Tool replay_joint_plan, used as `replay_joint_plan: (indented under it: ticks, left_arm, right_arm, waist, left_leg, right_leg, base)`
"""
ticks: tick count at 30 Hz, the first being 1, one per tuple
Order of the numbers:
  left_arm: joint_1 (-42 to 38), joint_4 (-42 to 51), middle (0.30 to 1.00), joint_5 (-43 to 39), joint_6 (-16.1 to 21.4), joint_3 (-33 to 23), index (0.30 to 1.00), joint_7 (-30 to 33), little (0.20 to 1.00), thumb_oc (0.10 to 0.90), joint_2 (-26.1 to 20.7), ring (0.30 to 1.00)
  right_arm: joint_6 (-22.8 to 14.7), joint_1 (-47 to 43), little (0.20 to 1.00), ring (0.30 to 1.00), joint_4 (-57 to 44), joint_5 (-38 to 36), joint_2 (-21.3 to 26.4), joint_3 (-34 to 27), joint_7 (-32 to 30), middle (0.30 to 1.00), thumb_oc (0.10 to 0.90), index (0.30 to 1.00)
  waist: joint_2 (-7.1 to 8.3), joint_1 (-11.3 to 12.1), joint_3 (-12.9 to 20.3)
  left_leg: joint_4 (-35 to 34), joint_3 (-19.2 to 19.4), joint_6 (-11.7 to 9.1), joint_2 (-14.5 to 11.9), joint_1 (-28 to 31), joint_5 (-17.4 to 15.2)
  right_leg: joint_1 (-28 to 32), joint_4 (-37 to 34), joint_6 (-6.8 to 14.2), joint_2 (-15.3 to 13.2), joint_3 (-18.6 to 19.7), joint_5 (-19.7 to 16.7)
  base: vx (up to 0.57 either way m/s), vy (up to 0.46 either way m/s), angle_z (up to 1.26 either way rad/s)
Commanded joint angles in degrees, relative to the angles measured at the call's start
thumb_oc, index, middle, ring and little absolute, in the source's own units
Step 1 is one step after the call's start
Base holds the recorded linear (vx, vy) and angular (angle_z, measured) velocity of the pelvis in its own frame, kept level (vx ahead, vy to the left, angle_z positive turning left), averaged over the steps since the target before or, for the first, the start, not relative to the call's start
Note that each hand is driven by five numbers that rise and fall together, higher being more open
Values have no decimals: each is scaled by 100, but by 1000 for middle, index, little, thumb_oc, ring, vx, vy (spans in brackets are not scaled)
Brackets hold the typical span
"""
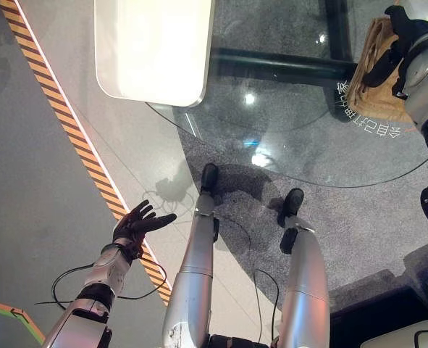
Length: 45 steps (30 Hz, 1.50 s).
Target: Wipe the table with a cloth and put it in the basket.
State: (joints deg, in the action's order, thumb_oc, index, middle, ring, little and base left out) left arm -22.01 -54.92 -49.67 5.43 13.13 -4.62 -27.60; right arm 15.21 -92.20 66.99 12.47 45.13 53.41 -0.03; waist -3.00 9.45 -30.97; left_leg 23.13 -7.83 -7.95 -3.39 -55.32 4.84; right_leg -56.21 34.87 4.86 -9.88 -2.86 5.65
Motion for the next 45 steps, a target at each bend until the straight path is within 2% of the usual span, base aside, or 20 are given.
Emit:
replay_joint_plan:
  ticks: [1,4,14,28,29,31,45]
  left_arm:
    - [404,-21,900,-7,121,53,900,-23,900,800,-270,900]
    - [398,-39,900,-24,118,40,900,-77,900,800,-320,900]
    - [376,-3,900,-27,90,60,900,-66,900,800,-343,900]
    - [390,-19,900,-17,97,21,900,-113,900,800,-358,900]
    - [385,-23,900,-14,99,23,900,-116,900,800,-358,900]
    - [387,-48,900,3,103,-14,900,-160,900,800,-374,900]
    - [346,-32,900,-33,64,23,900,-140,900,800,-410,900]
  right_arm:
    - [-44,-485,900,900,123,587,416,479,-434,900,800,900]
    - [-77,-534,900,900,97,856,440,578,-460,900,800,900]
    - [257,-544,900,900,90,615,433,673,-160,900,800,900]
    - [117,-439,900,900,173,598,473,573,2,900,800,900]
    - [124,-441,845,853,179,607,467,573,15,853,745,853]
    - [58,-408,200,300,219,589,476,538,83,300,100,300]
    - [81,-415,200,300,205,569,497,545,21,300,100,300]
  waist:
    - [-233,-14,118]
    - [-228,-7,118]
    - [-215,-1,118]
    - [-246,-25,118]
    - [-247,-24,118]
    - [-241,-23,118]
    - [-224,-35,118]
  left_leg:
    - [197,224,651,586,-115,-354]
    - [201,225,645,588,-133,-341]
    - [184,216,648,581,-148,-334]
    - [163,237,647,580,-133,-328]
    - [160,237,647,580,-131,-328]
    - [154,237,646,577,-130,-331]
    - [134,227,651,576,-104,-320]
  right_leg:
    - [-14,-282,-356,442,-541,-140]
    - [-16,-285,-349,435,-552,-145]
    - [-33,-293,-357,437,-573,-150]
    - [-47,-322,-347,429,-553,-179]
    - [-46,-324,-347,428,-554,-180]
    - [-38,-359,-344,423,-556,-191]
    - [-10,-379,-338,436,-561,-208]
  base:
    - [0,0,0]
    - [0,0,0]
    - [0,0,0]
    - [0,0,0]
    - [0,0,0]
    - [0,0,0]
    - [0,0,0]
